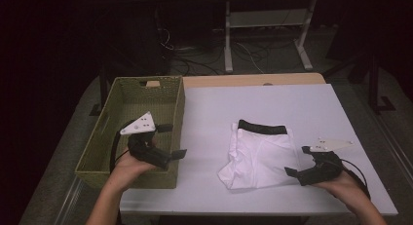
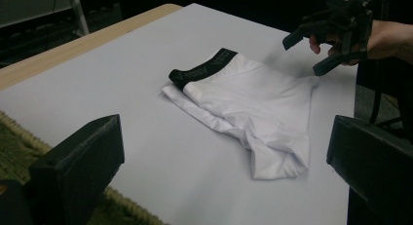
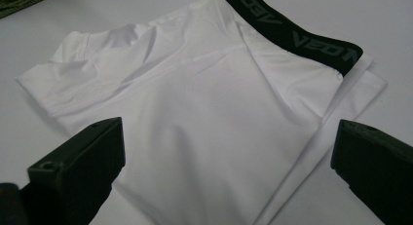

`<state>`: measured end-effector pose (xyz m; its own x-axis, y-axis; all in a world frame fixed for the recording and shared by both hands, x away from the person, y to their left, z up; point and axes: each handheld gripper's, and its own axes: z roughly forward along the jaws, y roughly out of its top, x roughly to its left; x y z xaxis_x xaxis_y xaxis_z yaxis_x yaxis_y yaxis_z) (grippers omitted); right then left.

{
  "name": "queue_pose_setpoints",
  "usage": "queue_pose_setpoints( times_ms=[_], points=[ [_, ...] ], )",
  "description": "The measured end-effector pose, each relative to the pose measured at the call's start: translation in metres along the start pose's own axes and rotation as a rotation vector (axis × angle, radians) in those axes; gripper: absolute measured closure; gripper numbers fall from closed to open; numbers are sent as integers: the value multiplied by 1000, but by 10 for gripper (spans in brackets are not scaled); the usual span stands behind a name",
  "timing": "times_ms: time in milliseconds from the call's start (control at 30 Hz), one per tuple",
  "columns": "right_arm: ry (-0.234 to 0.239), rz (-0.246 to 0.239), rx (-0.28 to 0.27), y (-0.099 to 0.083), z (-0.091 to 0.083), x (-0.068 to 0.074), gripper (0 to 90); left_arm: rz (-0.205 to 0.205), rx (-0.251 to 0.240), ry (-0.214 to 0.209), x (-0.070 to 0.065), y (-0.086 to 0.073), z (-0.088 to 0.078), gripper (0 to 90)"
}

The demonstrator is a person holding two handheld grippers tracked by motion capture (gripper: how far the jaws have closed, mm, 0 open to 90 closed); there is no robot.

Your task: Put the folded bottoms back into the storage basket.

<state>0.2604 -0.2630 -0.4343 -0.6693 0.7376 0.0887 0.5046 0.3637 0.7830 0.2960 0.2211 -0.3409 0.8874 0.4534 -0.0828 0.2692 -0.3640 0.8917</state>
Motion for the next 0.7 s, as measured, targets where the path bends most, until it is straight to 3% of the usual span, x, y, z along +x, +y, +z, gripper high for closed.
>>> queue_pose_setpoints(
  times_ms=[233, 700],
  points=[
    [-6, -1, -14, 0, -1, 0, 0, 14, -10, -2, -5, 7, 7, 4],
    [-2, 3, -15, -1, 0, -1, 0, 23, -6, -51, -14, 20, 33, 4]
  ],
)
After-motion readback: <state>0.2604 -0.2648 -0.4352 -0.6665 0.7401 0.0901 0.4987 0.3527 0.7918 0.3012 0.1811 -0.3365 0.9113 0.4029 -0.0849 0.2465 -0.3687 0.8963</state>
